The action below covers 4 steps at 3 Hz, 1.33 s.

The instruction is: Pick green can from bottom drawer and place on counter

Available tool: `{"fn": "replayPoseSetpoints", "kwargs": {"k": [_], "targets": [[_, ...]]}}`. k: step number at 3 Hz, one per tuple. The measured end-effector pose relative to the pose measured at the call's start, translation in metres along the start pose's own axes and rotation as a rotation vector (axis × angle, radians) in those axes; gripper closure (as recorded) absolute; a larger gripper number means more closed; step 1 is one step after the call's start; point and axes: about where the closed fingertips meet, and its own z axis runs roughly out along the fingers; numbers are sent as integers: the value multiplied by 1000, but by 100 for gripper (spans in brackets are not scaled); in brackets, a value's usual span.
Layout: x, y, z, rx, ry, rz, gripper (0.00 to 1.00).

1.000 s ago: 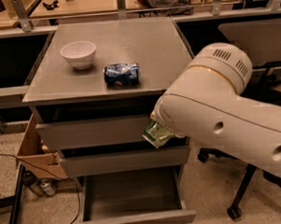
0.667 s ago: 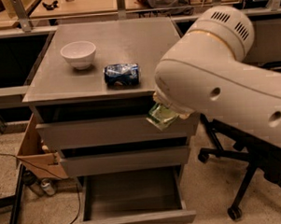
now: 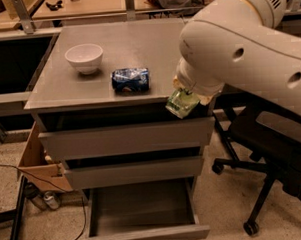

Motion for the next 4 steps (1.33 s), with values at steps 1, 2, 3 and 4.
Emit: {"fn": "replayPoseSetpoints", "kwargs": {"k": [1, 2, 3, 4], "targets": [[32, -13, 6, 40, 22, -6, 100], [57, -38, 7, 78, 62, -6, 100], [74, -63, 13, 99, 100, -7, 100], [85, -78, 29, 101, 111, -11, 100]]}}
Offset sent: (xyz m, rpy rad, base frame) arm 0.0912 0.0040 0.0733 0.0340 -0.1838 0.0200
